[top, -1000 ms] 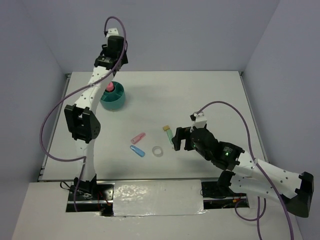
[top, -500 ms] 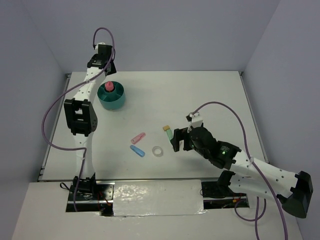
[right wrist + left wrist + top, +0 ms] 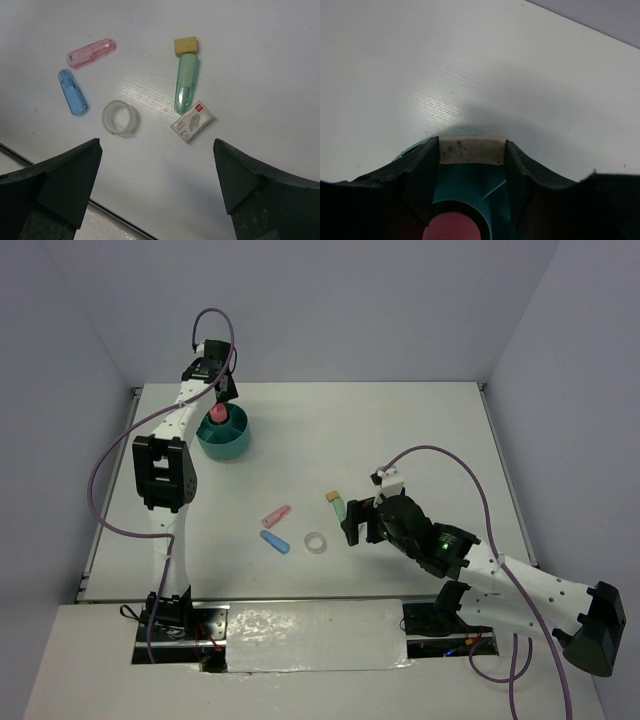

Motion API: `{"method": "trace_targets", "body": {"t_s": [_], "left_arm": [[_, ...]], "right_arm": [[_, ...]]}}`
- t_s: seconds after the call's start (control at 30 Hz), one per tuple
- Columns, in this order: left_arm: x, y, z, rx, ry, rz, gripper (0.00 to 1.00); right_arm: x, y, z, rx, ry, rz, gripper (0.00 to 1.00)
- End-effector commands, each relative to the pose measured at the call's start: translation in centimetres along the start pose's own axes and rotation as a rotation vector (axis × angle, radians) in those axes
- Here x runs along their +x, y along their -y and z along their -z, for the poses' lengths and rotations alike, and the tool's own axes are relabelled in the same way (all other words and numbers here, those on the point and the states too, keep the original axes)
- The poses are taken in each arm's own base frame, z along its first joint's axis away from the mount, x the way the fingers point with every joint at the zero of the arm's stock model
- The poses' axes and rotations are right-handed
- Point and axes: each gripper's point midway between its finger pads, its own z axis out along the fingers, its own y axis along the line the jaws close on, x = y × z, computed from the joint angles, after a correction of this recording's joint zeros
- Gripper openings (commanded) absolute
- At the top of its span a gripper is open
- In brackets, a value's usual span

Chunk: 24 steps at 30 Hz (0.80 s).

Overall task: Sort the stationery into containers
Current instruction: Place the stationery in the storage box.

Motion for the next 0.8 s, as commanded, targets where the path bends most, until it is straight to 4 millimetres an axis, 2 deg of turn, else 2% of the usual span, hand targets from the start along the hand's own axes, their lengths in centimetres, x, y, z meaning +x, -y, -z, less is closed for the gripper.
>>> {"method": "trace_targets", "body": {"t_s": [0.0, 0.17, 0.27, 0.37, 0.43, 0.53, 0.6, 0.63, 0.77], "left_arm": [[-1.4, -0.1, 1.4, 0.016, 0.031, 0.028, 0.28], [-1.1, -0.2, 1.6, 0.019, 0.025, 0.017, 0.37], [-1.3, -0.2, 1.9, 0.020, 0.025, 0.013, 0.36], [-2.3, -0.3, 2.7, 0.024, 0.048, 0.015, 0.39], [-3.1, -0.4, 3.2, 0.028, 0.063, 0.018, 0.46], [-3.1, -0.3, 3.5, 0.032, 0.059, 0.008, 0.56], [-3.0, -0.4, 3.5, 0.030, 0.050, 0.005, 0.57], [-3.0, -0.4, 3.6, 0.031, 0.048, 0.004, 0.62], [-2.9, -0.3, 3.7, 0.036, 0.045, 0.002, 0.71]], "right_arm": [[-1.0, -0.3, -0.2, -0.014, 0.040, -0.006, 1.00], [-0.8, -0.3, -0.5, -0.008, 0.029, -0.003, 1.00], [-0.8, -0.3, -0.6, -0.006, 0.028, -0.001, 1.00], [-0.7, -0.3, -0.8, -0.003, 0.025, -0.001, 1.00], [-0.7, -0.3, -0.7, -0.005, 0.023, 0.000, 1.00], [-0.8, -0.5, -0.7, -0.012, 0.028, -0.004, 1.00], [-0.8, -0.4, -0.7, -0.010, 0.029, -0.002, 1.00], [-0.8, -0.4, -0.7, -0.006, 0.028, -0.002, 1.00], [-0.9, -0.4, -0.6, -0.007, 0.029, -0.002, 1.00]]}}
